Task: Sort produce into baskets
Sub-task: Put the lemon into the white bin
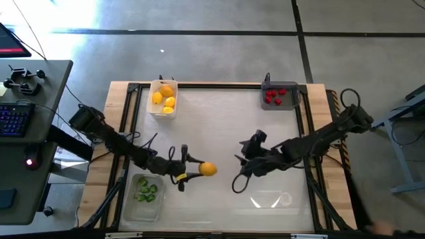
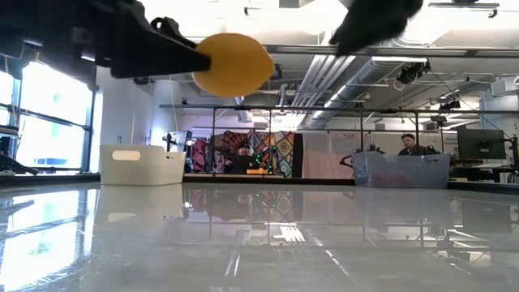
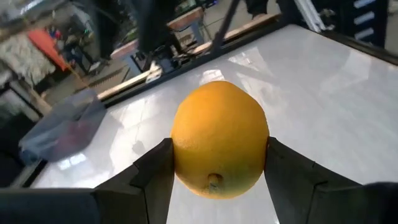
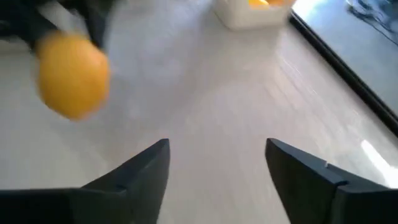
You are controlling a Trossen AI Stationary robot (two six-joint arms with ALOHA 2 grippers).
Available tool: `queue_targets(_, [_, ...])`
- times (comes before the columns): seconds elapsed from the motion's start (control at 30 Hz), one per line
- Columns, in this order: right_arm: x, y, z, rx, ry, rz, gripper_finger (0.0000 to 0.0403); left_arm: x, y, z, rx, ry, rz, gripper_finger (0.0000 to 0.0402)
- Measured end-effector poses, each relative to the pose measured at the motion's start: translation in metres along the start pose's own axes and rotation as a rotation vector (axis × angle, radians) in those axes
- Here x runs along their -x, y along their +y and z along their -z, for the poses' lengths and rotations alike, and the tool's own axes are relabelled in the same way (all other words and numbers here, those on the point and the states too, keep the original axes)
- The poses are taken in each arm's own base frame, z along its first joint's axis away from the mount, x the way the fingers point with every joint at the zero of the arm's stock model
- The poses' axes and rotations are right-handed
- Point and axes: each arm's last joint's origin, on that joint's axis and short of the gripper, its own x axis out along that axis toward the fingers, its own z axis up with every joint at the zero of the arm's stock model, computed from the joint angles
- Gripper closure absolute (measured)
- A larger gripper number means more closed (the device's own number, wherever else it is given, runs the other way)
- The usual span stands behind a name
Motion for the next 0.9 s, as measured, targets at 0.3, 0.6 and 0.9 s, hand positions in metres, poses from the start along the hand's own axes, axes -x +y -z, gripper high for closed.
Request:
queue_targets(0.3, [-0.051, -0.021, 0.054, -0.068, 0.037, -0.031, 0.029, 0.013, 0.038, -0.009, 0.175, 0.06, -0.025, 0.0211])
queue_targets(0.6, [-0.082, -0.056, 0.106, -0.199, -0.043, 0.002, 0.0397, 0.033, 0.088, -0.008, 0.353, 0.155, -0.16, 0.0211])
queue_targets(0.9, [-0.084, -0.063, 0.122, -0.253, -0.068, -0.003, 0.0392, 0.064, 0.135, 0.018, 0.521, 0.384, -0.53, 0.0211])
